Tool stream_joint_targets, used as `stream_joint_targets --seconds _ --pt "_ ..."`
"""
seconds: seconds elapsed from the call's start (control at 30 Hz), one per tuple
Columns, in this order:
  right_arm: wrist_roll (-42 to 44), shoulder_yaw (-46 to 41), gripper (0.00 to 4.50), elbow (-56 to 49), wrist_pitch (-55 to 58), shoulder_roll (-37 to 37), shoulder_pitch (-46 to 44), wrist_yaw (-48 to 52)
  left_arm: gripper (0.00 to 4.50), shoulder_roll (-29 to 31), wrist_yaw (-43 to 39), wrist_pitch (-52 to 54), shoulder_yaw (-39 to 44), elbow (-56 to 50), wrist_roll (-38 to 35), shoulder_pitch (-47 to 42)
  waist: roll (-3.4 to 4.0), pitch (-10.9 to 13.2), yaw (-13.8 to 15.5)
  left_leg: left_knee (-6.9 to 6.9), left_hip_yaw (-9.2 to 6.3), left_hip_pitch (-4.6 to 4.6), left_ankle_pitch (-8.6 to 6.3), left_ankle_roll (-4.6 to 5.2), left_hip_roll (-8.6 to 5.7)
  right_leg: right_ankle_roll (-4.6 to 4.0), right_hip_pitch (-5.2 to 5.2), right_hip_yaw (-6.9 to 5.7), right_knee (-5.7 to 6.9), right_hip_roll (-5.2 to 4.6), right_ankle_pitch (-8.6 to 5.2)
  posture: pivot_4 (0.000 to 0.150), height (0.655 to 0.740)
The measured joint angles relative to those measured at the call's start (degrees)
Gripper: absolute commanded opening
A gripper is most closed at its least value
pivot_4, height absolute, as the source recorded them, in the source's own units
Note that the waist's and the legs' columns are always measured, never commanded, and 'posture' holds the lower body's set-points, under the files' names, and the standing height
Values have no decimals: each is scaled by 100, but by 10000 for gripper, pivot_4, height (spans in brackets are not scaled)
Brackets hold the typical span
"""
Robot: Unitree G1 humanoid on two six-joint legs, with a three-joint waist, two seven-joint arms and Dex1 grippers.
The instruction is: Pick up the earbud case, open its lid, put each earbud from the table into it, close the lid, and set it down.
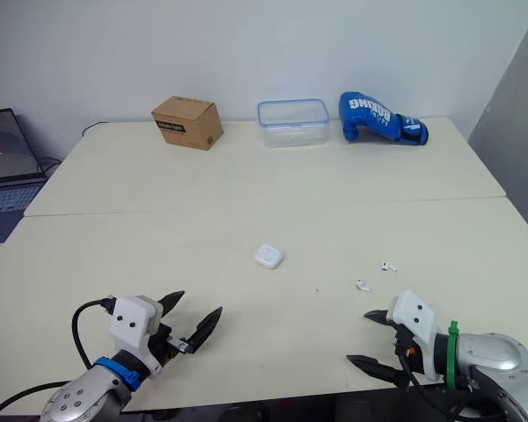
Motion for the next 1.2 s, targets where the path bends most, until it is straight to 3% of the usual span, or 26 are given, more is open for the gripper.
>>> stream_joint_targets --seconds 0.77,0.9,1.03,1.2 --pt "52 25 44584 4 144 2 -384 -9 45000 20 -35 220 -1 3 -138 -140 -1 1 0 -2 -1 4 0 0 0 1 2 0 0 0 -1 1500 7400" --pt "166 -9 44584 24 169 -104 -724 123 45000 271 -142 712 -26 34 -369 -819 3 3 0 -1 -1 11 0 0 -1 1 8 -1 1 0 -1 1500 7400" --pt "413 -292 44584 392 260 -647 -1869 498 45000 339 -128 1333 -343 416 -518 -2068 5 7 -7 -4 1 25 0 0 -2 0 17 0 1 0 0 1500 7400" --pt "414 -227 44584 958 237 -1031 -2716 951 45000 250 -123 1403 -903 1239 -252 -2774 4 7 -11 -16 -1 20 -2 0 0 0 7 -2 -7 1 -2 1500 7400"
